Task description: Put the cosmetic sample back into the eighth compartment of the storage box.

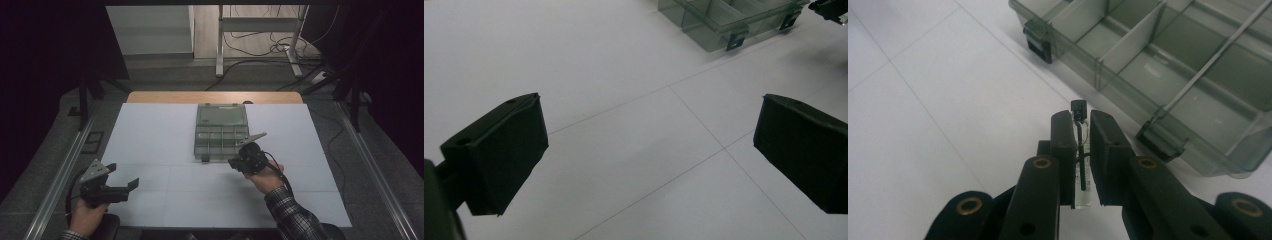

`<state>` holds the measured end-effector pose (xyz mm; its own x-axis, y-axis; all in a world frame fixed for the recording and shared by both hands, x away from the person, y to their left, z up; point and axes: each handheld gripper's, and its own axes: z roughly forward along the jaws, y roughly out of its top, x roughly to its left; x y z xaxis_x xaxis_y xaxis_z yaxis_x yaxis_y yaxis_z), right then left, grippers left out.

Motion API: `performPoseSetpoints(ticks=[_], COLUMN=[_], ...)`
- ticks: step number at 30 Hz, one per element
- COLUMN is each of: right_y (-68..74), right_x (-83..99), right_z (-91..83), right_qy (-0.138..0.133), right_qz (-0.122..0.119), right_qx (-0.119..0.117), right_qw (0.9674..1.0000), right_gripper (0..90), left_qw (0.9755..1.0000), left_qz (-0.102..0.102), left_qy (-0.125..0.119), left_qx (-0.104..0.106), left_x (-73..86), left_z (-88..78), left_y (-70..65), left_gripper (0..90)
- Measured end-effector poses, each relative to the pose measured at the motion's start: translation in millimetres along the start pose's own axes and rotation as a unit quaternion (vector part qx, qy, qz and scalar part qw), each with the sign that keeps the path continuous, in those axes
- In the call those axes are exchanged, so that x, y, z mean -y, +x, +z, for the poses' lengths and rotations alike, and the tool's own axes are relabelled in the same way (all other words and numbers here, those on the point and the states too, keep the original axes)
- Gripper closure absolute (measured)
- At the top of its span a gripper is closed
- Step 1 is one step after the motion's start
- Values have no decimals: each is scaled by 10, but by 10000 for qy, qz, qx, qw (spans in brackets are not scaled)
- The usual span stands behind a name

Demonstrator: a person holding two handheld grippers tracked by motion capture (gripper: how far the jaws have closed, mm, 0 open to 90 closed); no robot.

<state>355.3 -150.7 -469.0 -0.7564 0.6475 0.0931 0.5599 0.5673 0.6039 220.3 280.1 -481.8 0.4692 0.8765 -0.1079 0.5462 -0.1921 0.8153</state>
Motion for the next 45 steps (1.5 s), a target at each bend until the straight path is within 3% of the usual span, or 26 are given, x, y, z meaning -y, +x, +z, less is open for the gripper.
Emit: performPoseSetpoints(ticks=[45], right_y=[-350], right_x=[-177], right_z=[-44], right_qy=[-332], right_qz=[239], right_qx=[379], right_qw=[9984], right_gripper=[809], left_qw=[10000], left_qz=[26], left_qy=[33], left_qx=[-12], left_x=[-4], left_z=[9], left_y=[-6], left_gripper=[19])
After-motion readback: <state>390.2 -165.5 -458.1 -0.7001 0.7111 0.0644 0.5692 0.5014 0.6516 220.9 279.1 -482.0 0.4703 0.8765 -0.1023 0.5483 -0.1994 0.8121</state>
